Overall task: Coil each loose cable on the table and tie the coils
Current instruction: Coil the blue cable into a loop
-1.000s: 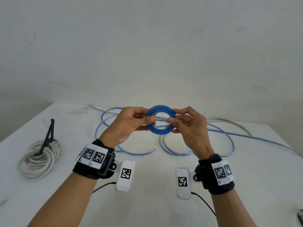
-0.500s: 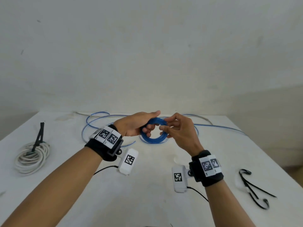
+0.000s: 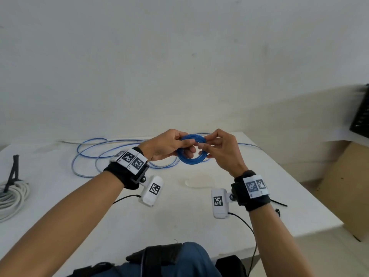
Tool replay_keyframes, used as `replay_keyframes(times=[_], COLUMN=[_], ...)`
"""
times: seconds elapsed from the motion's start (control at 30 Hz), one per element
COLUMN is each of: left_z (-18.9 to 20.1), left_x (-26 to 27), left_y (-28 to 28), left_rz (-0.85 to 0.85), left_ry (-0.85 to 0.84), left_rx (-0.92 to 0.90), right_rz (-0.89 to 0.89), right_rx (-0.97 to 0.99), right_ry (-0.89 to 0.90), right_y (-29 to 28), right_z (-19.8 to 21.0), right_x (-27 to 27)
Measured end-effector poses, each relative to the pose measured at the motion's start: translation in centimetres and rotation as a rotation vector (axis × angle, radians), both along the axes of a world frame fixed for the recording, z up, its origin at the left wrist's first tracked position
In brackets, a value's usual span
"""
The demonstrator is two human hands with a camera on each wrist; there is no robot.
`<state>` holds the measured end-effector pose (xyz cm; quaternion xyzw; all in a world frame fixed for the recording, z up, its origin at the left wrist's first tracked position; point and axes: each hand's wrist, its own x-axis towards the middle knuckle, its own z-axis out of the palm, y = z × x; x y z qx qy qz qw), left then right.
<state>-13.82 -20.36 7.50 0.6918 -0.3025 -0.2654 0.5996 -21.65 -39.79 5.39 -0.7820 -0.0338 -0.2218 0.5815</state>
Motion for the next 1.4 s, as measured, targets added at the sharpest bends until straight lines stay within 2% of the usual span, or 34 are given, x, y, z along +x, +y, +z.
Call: replay_keyframes(times=[0.37, 0.5, 0.63, 0.83, 0.93, 0.97, 1.07, 1.1, 1.17, 1.3, 1.4], left_z=[-0.8, -1.0, -0.9, -1.9, -2.7, -3.1, -4.3, -4.6, -5.0, -5.2, -5.2], left_x=[-0.1, -0.3, -1.2, -1.8, -2.0, -2.1, -2.0, -1.9, -1.5, -1.0, -0.6], left_y=[-4.4, -7.0, -10.1, -12.7, -13.2, -13.2, -12.8, -12.6, -12.3, -11.7, -11.0], left_rz=[-0.069, -0.12, -0.183, -0.065, -0.044, -0.035, -0.017, -0.01, 0.01, 0.037, 0.043], left_ry=[0.001, 0.091, 0.34, 0.335, 0.262, 0.234, 0.19, 0.187, 0.181, 0.169, 0.174], left_rx=[0.084, 0.103, 0.217, 0.235, 0.268, 0.278, 0.278, 0.272, 0.267, 0.264, 0.255], right_rz=[-0.107, -0.139, -0.124, -0.147, -0.132, -0.17, -0.302, -0.301, -0.261, -0.277, -0.301], right_rx=[-0.057, -0.067, -0.084, -0.127, -0.122, -0.183, -0.64, -0.74, -0.797, -0.822, -0.878], right_ry=[0.073, 0.114, 0.146, 0.169, 0.271, 0.327, 0.654, 0.78, 0.943, 0.918, 1.006], right_y=[-3.6, -5.9, -7.5, -9.0, -10.8, -11.9, -15.8, -16.5, -17.1, -15.8, -14.2], right_z=[-0.7, -1.1, -1.5, -2.3, -2.8, -3.1, -4.4, -5.0, -6.3, -8.0, -8.9], right_x=[-2.4, -3.4, -4.2, -4.1, -3.8, -3.6, -3.6, -3.8, -4.0, -2.8, -1.8])
